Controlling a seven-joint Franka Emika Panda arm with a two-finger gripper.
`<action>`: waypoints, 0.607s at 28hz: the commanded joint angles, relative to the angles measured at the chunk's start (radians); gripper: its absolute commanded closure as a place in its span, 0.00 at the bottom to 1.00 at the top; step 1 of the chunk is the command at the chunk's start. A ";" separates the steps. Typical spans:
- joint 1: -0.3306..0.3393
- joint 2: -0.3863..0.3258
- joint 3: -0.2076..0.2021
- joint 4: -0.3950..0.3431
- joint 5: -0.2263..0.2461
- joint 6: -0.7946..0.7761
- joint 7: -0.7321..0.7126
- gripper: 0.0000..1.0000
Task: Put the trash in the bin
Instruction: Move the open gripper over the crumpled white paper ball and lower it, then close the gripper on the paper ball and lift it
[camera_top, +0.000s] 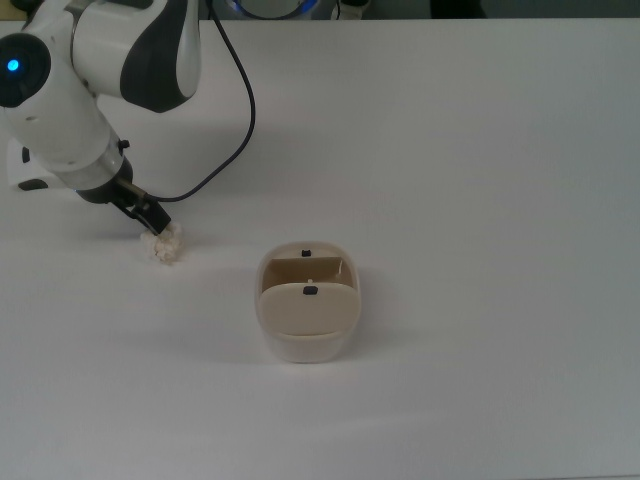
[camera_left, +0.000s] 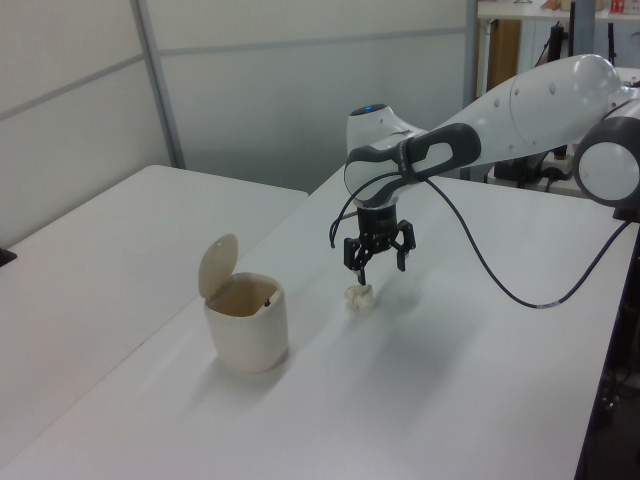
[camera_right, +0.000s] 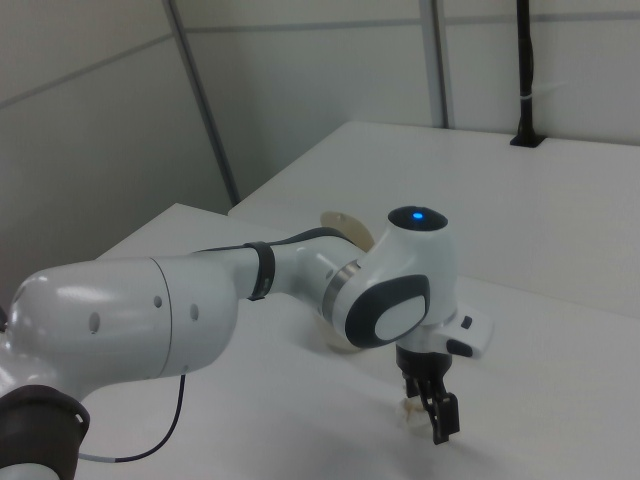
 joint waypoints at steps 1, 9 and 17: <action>0.002 -0.015 -0.003 -0.024 0.075 0.027 0.028 0.00; 0.008 -0.023 0.000 -0.022 0.100 0.022 0.086 0.00; 0.017 -0.024 0.009 -0.019 0.105 0.027 0.126 0.00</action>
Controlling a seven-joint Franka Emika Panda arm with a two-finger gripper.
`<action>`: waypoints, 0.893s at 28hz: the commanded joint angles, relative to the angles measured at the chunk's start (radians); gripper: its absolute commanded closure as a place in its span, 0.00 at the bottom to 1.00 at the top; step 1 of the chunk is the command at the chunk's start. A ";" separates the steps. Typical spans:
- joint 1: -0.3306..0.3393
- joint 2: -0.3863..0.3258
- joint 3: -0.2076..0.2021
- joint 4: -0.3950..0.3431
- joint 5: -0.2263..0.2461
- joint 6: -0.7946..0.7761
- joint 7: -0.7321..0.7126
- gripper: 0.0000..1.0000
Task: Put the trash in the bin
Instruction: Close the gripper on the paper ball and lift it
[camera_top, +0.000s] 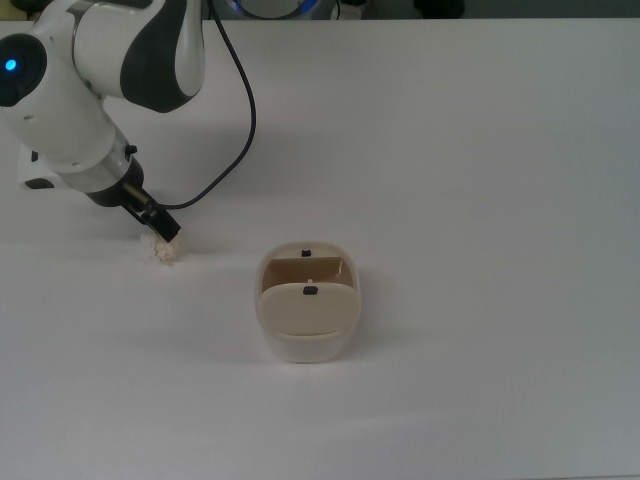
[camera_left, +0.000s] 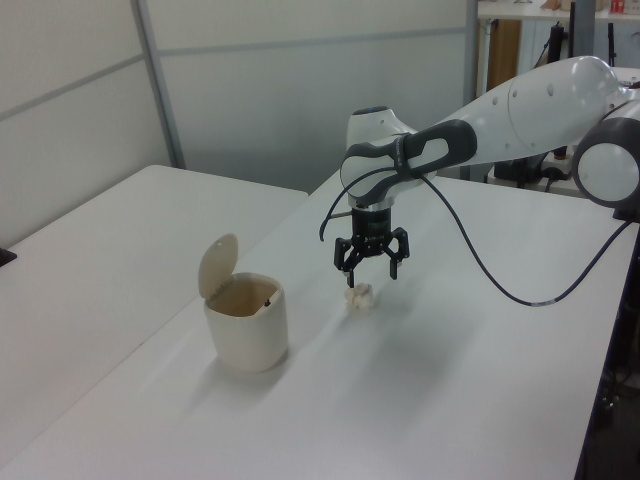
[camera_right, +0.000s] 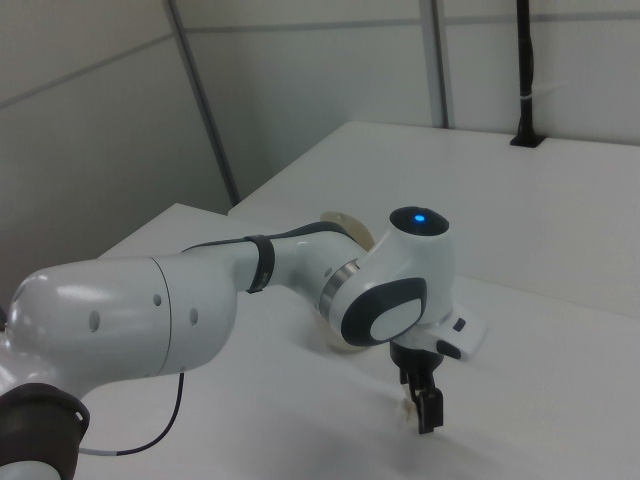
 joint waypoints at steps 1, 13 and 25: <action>0.017 -0.022 0.004 -0.020 0.024 0.022 0.034 0.00; 0.058 0.021 0.002 -0.024 0.010 0.139 0.100 0.00; 0.058 0.021 -0.005 -0.028 -0.013 0.143 0.100 0.33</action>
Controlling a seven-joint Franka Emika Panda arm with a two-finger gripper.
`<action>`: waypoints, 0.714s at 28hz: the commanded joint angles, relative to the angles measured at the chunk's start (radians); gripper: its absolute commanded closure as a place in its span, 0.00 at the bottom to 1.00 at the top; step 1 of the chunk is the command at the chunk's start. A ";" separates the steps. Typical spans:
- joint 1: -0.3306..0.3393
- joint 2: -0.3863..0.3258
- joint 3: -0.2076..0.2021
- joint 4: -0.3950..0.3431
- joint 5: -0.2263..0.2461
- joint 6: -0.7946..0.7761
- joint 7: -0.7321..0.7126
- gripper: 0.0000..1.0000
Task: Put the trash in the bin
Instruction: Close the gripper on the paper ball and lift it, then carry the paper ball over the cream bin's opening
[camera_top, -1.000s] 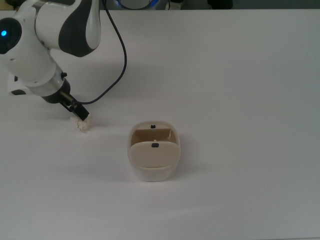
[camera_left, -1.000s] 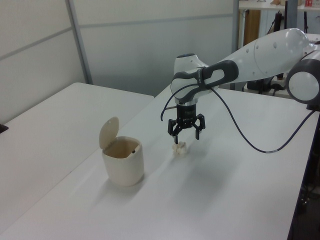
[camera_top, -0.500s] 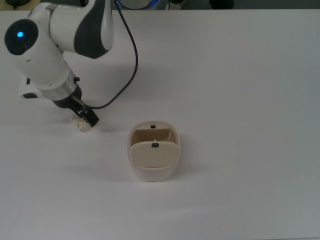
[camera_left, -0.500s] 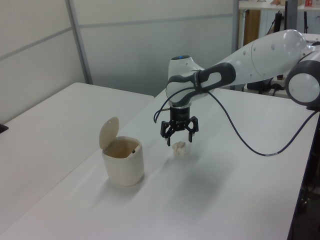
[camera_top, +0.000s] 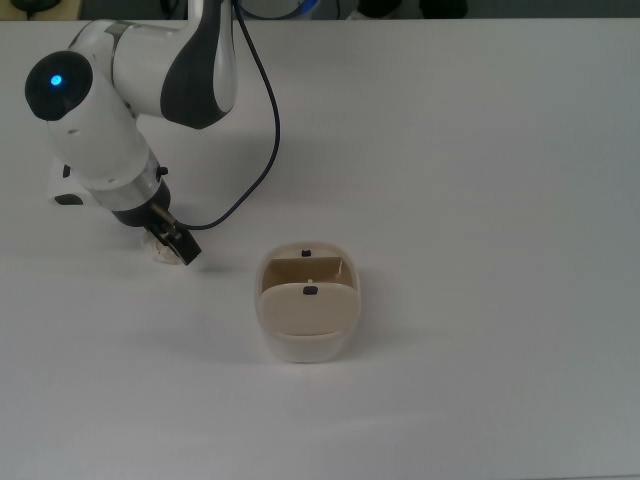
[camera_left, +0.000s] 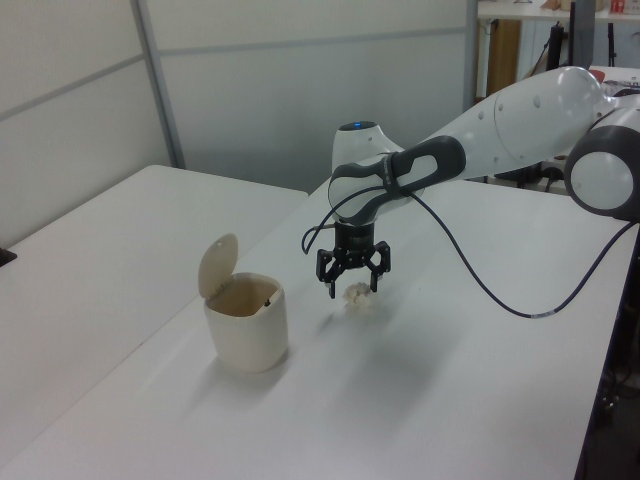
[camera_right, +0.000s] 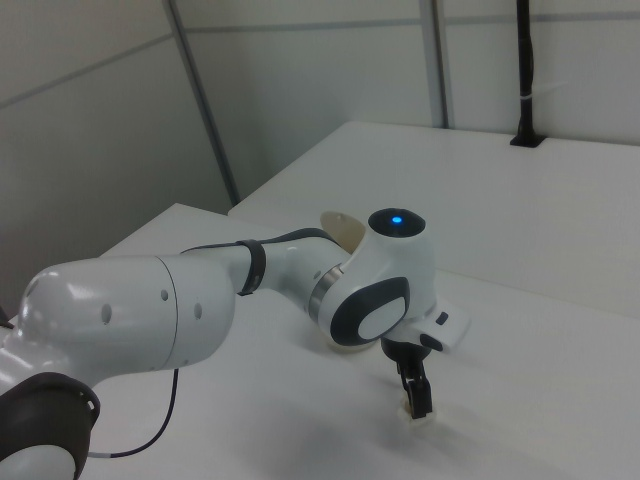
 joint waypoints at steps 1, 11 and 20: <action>0.007 -0.007 -0.009 -0.020 -0.023 0.022 0.016 0.40; 0.007 -0.009 -0.009 -0.038 -0.060 0.018 0.006 0.84; 0.024 -0.109 0.004 -0.021 -0.060 -0.007 -0.004 0.88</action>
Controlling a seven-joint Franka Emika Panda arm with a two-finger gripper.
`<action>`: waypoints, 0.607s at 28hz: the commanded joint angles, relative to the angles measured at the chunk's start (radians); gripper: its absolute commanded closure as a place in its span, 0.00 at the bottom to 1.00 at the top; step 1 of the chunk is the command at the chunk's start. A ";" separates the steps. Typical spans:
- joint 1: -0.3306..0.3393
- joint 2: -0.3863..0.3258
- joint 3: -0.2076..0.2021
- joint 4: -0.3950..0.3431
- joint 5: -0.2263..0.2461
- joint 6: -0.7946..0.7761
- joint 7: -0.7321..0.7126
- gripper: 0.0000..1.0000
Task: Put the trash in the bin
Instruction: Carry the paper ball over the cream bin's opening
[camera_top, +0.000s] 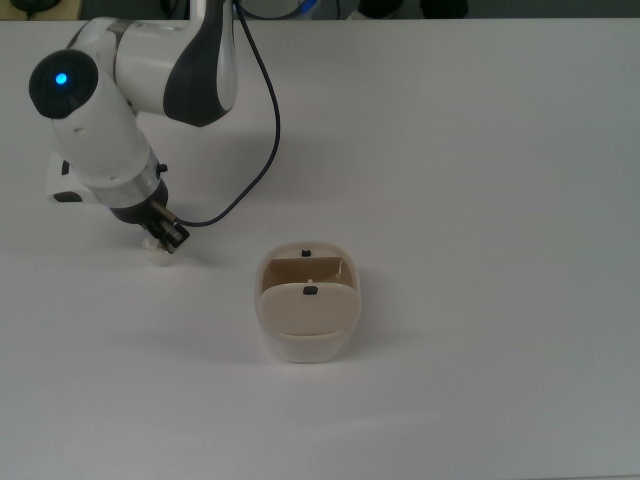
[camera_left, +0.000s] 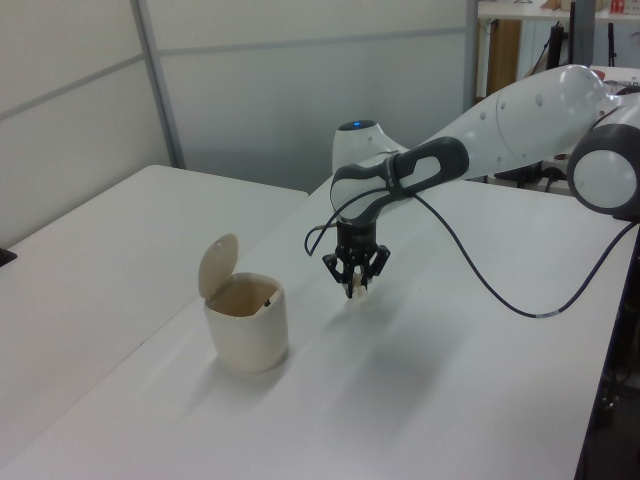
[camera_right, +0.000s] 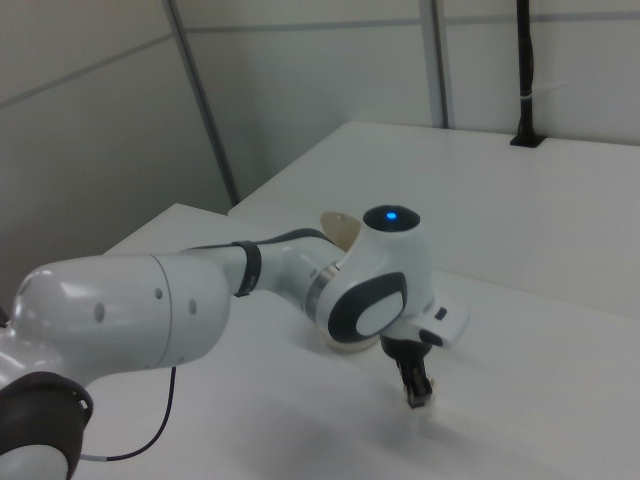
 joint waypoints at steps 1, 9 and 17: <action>0.038 -0.106 0.010 -0.010 -0.014 -0.014 -0.002 0.88; 0.193 -0.234 0.015 0.028 -0.018 -0.073 -0.079 0.86; 0.306 -0.209 0.016 0.062 -0.135 0.051 -0.145 0.86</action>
